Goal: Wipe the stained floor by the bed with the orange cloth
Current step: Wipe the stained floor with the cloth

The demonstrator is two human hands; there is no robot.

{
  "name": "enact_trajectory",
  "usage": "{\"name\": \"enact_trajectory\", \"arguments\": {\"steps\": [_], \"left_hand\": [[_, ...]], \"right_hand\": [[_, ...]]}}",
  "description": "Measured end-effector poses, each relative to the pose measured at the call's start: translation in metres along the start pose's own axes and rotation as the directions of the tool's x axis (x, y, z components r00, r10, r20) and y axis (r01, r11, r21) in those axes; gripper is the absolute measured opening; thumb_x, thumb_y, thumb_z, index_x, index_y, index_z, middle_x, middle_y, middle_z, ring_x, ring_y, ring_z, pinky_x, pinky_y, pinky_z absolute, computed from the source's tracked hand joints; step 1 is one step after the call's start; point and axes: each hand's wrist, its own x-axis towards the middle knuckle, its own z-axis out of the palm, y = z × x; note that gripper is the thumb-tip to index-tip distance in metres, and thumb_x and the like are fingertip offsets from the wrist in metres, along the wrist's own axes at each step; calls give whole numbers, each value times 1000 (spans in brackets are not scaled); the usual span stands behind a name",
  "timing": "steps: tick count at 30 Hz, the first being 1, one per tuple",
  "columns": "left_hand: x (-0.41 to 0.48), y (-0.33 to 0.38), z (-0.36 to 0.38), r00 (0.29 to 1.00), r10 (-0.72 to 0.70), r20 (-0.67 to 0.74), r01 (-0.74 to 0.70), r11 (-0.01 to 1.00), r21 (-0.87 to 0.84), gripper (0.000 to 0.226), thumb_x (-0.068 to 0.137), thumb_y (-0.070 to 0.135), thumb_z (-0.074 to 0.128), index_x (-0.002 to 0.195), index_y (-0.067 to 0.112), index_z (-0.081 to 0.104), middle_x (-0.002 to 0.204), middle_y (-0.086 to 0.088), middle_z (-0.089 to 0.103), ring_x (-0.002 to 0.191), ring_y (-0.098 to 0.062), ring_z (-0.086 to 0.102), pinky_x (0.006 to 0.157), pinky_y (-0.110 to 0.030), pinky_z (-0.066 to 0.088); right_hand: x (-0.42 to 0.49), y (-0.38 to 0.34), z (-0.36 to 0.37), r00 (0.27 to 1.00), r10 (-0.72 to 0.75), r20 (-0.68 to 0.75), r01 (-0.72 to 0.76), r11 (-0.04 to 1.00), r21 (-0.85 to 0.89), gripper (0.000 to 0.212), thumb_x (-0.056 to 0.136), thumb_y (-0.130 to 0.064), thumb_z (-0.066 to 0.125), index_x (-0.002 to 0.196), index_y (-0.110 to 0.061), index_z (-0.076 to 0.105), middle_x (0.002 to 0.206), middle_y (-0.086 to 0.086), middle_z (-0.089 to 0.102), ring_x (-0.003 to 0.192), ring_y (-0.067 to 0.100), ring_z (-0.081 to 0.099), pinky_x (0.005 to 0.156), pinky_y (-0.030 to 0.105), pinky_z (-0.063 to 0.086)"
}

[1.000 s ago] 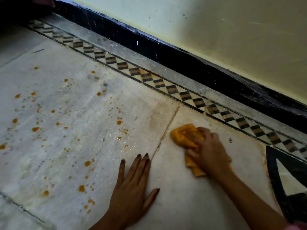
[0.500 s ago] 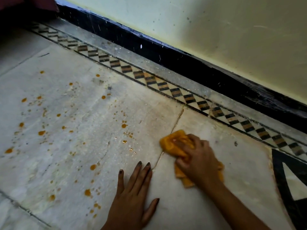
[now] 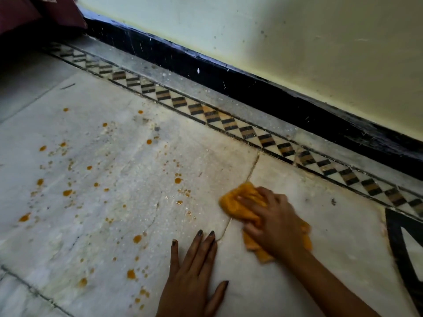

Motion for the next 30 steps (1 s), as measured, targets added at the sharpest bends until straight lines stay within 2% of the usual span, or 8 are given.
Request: {"name": "enact_trajectory", "arguments": {"steps": [4, 8, 12, 16, 20, 25, 27, 30], "left_hand": [[0, 2, -1, 1000, 3, 9, -3, 1000, 5, 64, 86, 52, 41, 129, 6, 55, 143, -7, 44, 135, -24, 33, 112, -55, 3], [2, 3, -1, 1000, 8, 13, -8, 1000, 21, 68, 81, 52, 46, 129, 5, 55, 142, -8, 45, 135, -24, 33, 109, -58, 11], [2, 1, -3, 1000, 12, 15, -12, 1000, 16, 64, 87, 52, 40, 129, 6, 55, 142, -7, 45, 135, -23, 33, 109, -59, 11], [-4, -1, -7, 995, 91, -30, -92, 996, -12, 51, 90, 44, 38, 123, 13, 61, 135, -1, 54, 133, -23, 35, 112, -55, 3], [-27, -8, -14, 987, 105, -124, -109, 994, -24, 41, 90, 36, 42, 114, 16, 68, 129, 2, 59, 131, -21, 38, 109, -58, 5], [-47, -36, -40, 953, -207, -222, 204, 978, -39, 52, 97, 36, 26, 109, 12, 69, 123, -2, 63, 126, -20, 42, 109, -62, 4], [-51, -53, -48, 917, -336, -216, 336, 941, -39, 57, 98, 38, 21, 112, 9, 67, 122, -5, 63, 125, -21, 42, 109, -60, 2], [-57, -79, -52, 861, -467, -202, 474, 881, -15, 49, 92, 36, 32, 114, 6, 65, 122, -8, 63, 125, -22, 40, 111, -56, -1]], "right_hand": [[31, 59, -13, 929, 362, -72, -366, 930, -42, 60, 83, -48, 59, 139, -34, 40, 141, 11, 37, 115, 34, 39, 89, 44, 40], [112, 30, -7, 870, 479, -120, -487, 872, -51, 57, 85, -49, 53, 139, -37, 38, 147, 12, 29, 129, 41, 27, 104, 53, 31], [94, -55, 12, 969, 248, -25, -248, 969, -2, 52, 85, -47, 55, 134, -35, 44, 149, 4, 26, 124, 31, 31, 99, 42, 30], [-3, -48, 8, 999, -40, 29, 40, 999, -7, 56, 72, -52, 51, 128, -44, 50, 136, 1, 49, 101, 28, 51, 77, 39, 46], [-40, 27, -9, 975, 224, -5, -224, 974, -43, 60, 77, -45, 67, 133, -38, 46, 141, 8, 42, 108, 33, 44, 83, 43, 44], [53, -9, -5, 868, 491, -82, -496, 866, -62, 60, 88, -46, 53, 143, -32, 33, 145, 15, 29, 120, 42, 33, 98, 51, 34], [69, -61, 9, 903, 426, -51, -428, 902, -60, 58, 87, -45, 53, 140, -29, 37, 144, 14, 29, 119, 40, 34, 98, 49, 34], [30, -131, 27, 988, 151, 15, -150, 987, -60, 55, 84, -46, 52, 136, -35, 40, 143, 9, 34, 111, 33, 41, 90, 44, 39]]}}
